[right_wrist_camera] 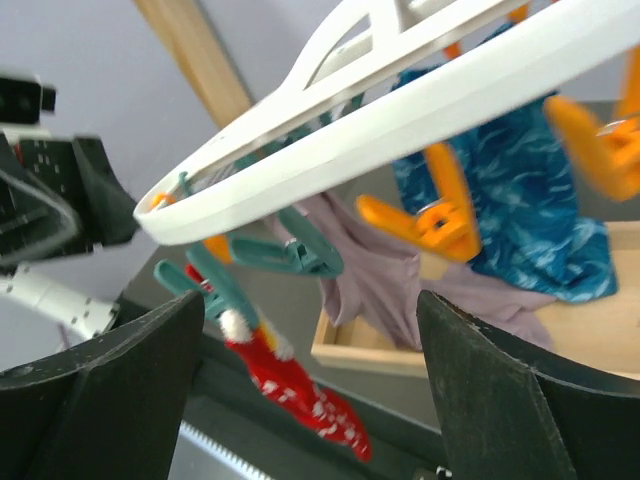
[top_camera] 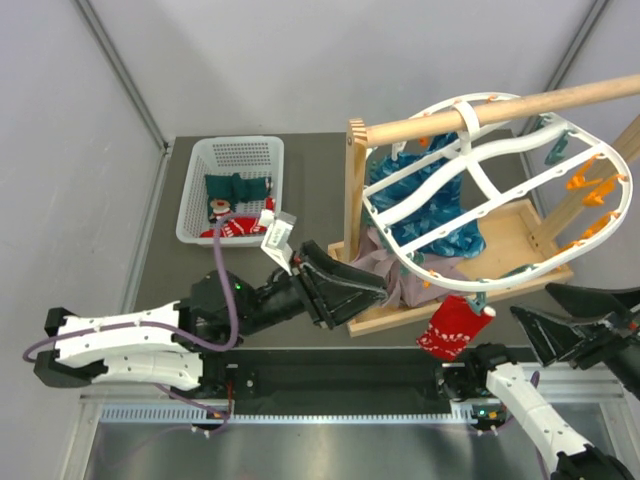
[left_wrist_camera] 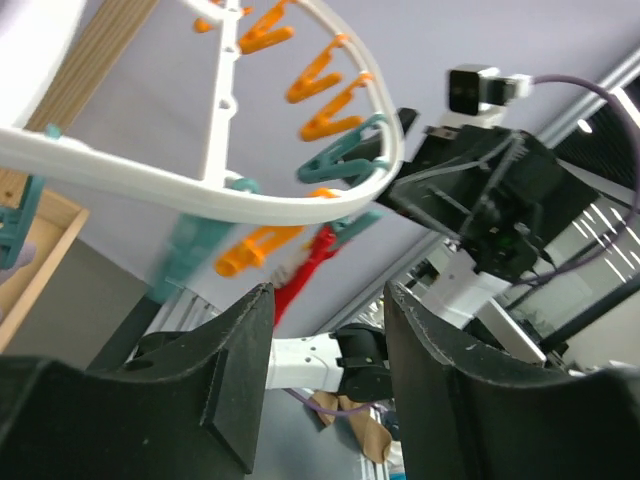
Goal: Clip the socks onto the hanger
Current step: Open the clamp at the hanger.
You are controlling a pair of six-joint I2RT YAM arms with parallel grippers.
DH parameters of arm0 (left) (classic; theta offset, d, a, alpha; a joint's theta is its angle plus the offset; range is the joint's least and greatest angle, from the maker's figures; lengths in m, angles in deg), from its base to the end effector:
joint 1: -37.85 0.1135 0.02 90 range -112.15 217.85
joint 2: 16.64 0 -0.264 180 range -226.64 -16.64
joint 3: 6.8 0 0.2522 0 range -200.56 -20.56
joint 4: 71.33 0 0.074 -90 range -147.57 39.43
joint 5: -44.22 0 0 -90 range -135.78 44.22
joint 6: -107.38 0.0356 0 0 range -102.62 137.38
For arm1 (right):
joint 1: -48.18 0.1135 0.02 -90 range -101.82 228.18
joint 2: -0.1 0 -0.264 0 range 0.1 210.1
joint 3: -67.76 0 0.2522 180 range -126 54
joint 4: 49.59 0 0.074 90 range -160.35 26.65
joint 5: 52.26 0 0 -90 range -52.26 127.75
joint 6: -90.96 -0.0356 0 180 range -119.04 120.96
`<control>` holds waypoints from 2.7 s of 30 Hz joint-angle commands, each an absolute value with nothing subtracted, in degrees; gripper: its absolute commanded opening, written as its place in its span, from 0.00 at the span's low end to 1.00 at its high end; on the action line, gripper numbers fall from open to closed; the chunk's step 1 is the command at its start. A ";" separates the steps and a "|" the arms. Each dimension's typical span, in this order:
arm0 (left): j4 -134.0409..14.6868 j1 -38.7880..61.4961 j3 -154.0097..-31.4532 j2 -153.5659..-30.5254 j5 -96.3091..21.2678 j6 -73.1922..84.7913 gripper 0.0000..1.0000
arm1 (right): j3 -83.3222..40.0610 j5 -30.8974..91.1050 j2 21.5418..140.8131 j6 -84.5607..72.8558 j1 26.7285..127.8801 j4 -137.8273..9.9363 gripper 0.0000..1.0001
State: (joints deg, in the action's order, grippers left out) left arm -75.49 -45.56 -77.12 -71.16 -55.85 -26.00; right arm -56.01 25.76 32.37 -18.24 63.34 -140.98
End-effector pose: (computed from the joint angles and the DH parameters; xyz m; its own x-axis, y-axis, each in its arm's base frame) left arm 0.0305 -0.2098 0.4344 -0.6304 -0.4362 -0.6422 0.7241 -0.0321 -0.6890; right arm -0.0994 -0.0193 0.5068 -0.1483 0.2931 -0.9445 -0.4314 0.8402 0.3285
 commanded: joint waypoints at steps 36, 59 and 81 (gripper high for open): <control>-77.35 -59.53 -112.23 -109.80 -70.28 3.40 0.42 | -57.53 11.12 37.45 -21.80 64.09 -134.90 0.72; -87.54 -59.53 -106.08 -111.04 -83.49 12.55 0.54 | -49.71 14.02 33.67 -12.40 64.09 -128.92 0.63; -87.55 -59.53 -101.69 -105.15 -80.76 10.00 0.54 | -44.96 9.44 32.70 -14.77 63.47 -126.10 0.31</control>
